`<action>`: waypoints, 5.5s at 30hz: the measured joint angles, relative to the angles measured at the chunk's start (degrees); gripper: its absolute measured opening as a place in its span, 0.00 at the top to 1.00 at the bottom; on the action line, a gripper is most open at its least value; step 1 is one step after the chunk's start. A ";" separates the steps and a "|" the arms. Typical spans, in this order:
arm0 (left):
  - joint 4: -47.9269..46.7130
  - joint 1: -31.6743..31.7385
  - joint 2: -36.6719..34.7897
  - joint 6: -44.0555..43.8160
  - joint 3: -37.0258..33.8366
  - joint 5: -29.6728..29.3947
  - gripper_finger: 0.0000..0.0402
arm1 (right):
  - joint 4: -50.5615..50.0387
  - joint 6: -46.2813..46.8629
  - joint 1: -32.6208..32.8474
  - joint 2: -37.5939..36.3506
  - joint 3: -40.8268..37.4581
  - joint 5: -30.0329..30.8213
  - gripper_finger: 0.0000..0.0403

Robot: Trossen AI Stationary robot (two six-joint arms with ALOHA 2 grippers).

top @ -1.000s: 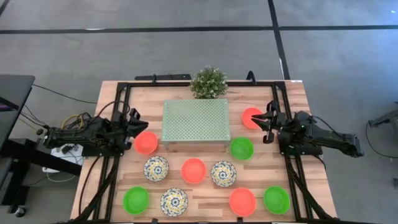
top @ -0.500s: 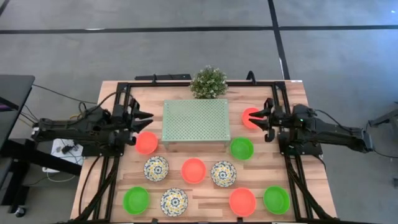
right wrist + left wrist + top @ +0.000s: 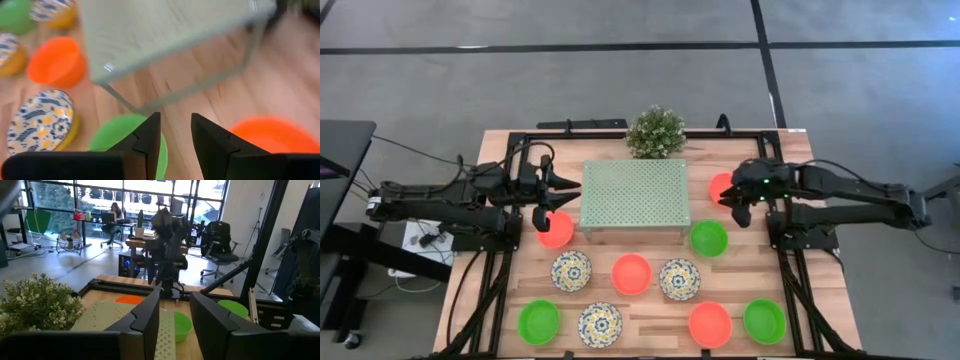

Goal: Pick & Place Mini bowls
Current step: Put the orange bowl on the shelf, then put the yellow patterned bowl on the shelf

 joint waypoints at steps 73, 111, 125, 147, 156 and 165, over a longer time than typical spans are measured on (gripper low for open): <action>0.13 0.00 0.00 -0.02 -0.33 0.00 0.72 | -2.49 5.27 -3.78 23.19 -0.79 5.33 0.74; 0.08 0.02 2.11 -0.04 -0.33 -0.02 0.72 | -20.06 6.13 6.10 32.25 23.82 15.76 0.99; 0.35 0.01 6.17 -0.04 -0.33 -0.01 0.72 | -6.03 -13.83 14.36 35.58 31.39 11.57 1.00; 0.98 0.00 6.54 -0.04 -0.33 -0.02 0.72 | -6.25 -22.25 13.86 43.91 34.86 10.99 0.90; 0.98 0.01 6.54 -0.07 -0.33 -0.01 0.72 | -4.38 -24.66 14.38 43.91 36.22 11.08 0.78; 0.98 0.02 6.54 -2.04 -0.33 0.00 0.72 | -9.26 -26.27 19.72 43.83 43.91 11.27 0.70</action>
